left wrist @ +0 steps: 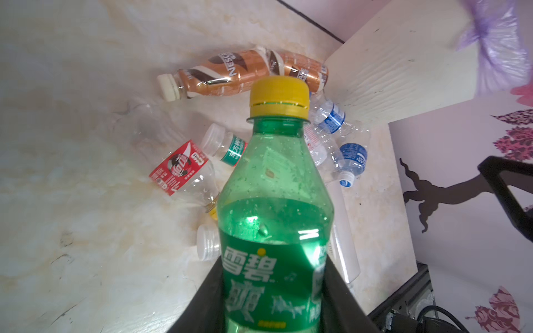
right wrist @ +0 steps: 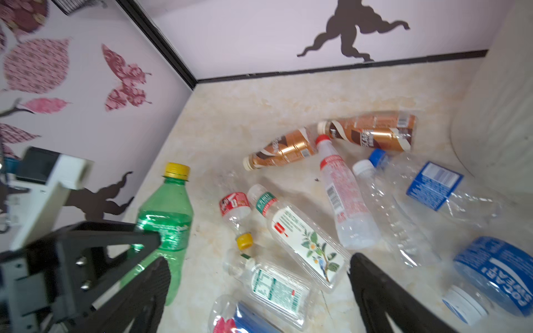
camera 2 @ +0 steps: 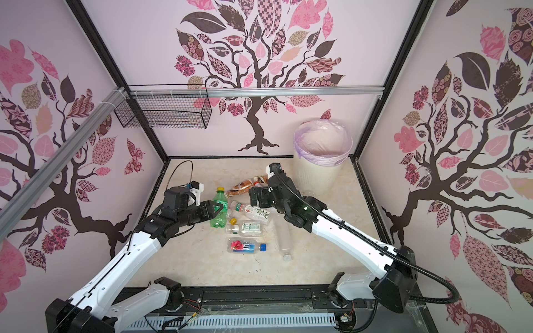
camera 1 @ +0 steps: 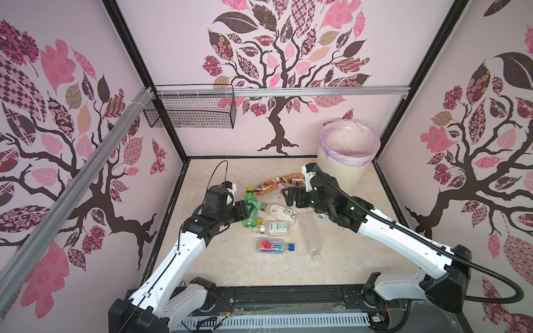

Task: Throw the plastic bottles in the bin
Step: 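Lift the green soda bottle with the left gripper while the right gripper moves toward it, then close the right gripper on the green bottle's yellow-capped neck above the left gripper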

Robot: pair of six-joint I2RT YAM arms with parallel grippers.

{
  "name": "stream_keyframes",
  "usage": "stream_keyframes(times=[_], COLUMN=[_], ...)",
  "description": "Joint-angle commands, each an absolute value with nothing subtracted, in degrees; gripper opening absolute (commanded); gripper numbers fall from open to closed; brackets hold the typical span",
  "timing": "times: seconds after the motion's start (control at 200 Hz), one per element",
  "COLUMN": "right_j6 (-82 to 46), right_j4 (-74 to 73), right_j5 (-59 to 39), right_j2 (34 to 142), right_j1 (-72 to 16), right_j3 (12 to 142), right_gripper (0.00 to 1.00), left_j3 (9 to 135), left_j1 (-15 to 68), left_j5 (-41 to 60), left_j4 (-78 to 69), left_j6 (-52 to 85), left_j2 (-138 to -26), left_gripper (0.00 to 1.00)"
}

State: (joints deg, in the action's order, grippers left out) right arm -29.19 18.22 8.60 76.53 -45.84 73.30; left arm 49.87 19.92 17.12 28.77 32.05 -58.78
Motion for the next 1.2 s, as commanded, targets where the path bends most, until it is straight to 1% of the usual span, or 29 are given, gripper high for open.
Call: stream_keyframes(times=[0.0,0.235,0.36,0.445,0.595,0.985,1.075,1.195], right_j6=[-29.9,-28.8,-29.1,-29.3,-29.8,-29.7,-29.7,-30.2], right_j4=[20.1,20.9,21.4,21.0,20.5,17.4,17.0,16.2], right_j5=[4.8,0.7,-2.2,-3.9,-6.1,-11.3,-12.4,-13.7], right_j2=[81.9,90.7,93.7,94.9,96.8,99.7,101.1,103.3], right_j1=[-45.4,-45.1,-44.0,-43.3,-42.9,-41.8,-41.6,-41.6], right_j3=[79.7,88.5,91.4,92.1,92.6,93.1,94.1,95.5], right_gripper=[0.99,0.92,0.89,0.87,0.8,0.72,0.66,0.62], left_j3=[53.3,54.3,54.6,54.7,53.8,52.7,53.0,53.7], left_j1=[20.4,20.7,21.2,21.5,22.0,23.3,23.3,23.3], left_j5=[21.1,23.8,25.0,25.2,25.3,24.0,23.6,23.8], left_j4=[23.4,19.3,17.6,17.5,17.0,15.8,16.0,15.8], left_j6=[30.2,28.2,28.9,28.8,29.0,29.9,29.5,29.5], left_j2=[-59.1,-60.1,-61.4,-61.5,-61.0,-60.7,-61.4,-62.1], left_gripper=[0.36,0.37,0.37,0.36,0.37,0.36,0.36,0.36])
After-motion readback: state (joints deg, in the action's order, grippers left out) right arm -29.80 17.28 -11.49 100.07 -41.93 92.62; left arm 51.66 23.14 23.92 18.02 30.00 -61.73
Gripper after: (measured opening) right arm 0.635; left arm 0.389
